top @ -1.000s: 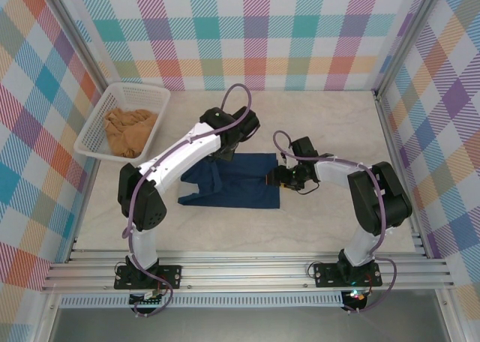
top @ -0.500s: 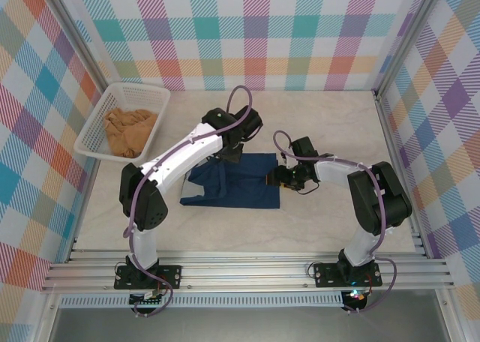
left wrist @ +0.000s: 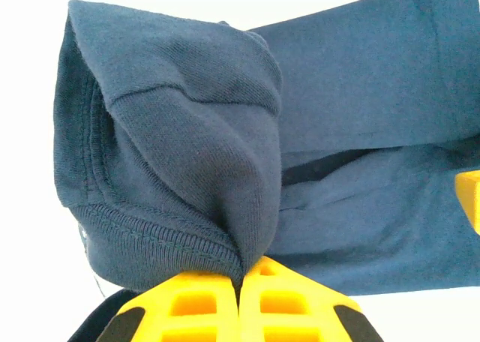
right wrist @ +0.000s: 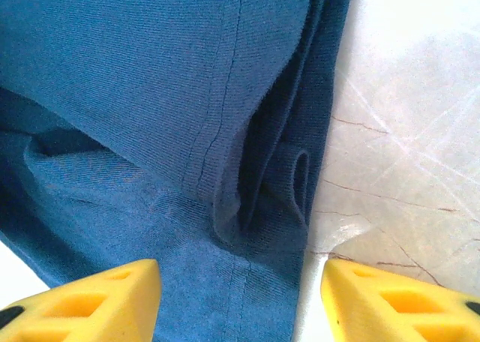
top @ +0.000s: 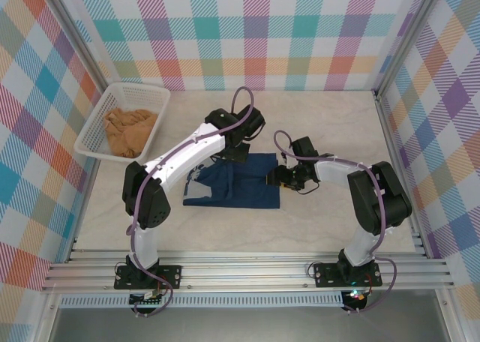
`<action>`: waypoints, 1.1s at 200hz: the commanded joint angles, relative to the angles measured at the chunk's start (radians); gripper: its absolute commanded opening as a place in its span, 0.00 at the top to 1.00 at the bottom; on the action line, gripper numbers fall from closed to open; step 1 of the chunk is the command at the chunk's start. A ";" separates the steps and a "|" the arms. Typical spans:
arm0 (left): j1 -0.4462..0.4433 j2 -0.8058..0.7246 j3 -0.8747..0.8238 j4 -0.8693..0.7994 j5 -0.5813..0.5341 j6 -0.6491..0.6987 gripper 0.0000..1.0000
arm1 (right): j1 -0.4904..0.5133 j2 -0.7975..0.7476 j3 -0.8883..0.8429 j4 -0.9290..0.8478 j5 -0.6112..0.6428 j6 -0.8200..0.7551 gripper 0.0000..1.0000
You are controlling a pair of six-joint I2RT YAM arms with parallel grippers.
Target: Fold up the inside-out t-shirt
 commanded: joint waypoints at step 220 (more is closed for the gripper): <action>0.207 -0.419 -0.680 0.588 0.424 -0.073 0.23 | 0.135 -0.363 -0.106 0.124 0.257 -0.003 0.30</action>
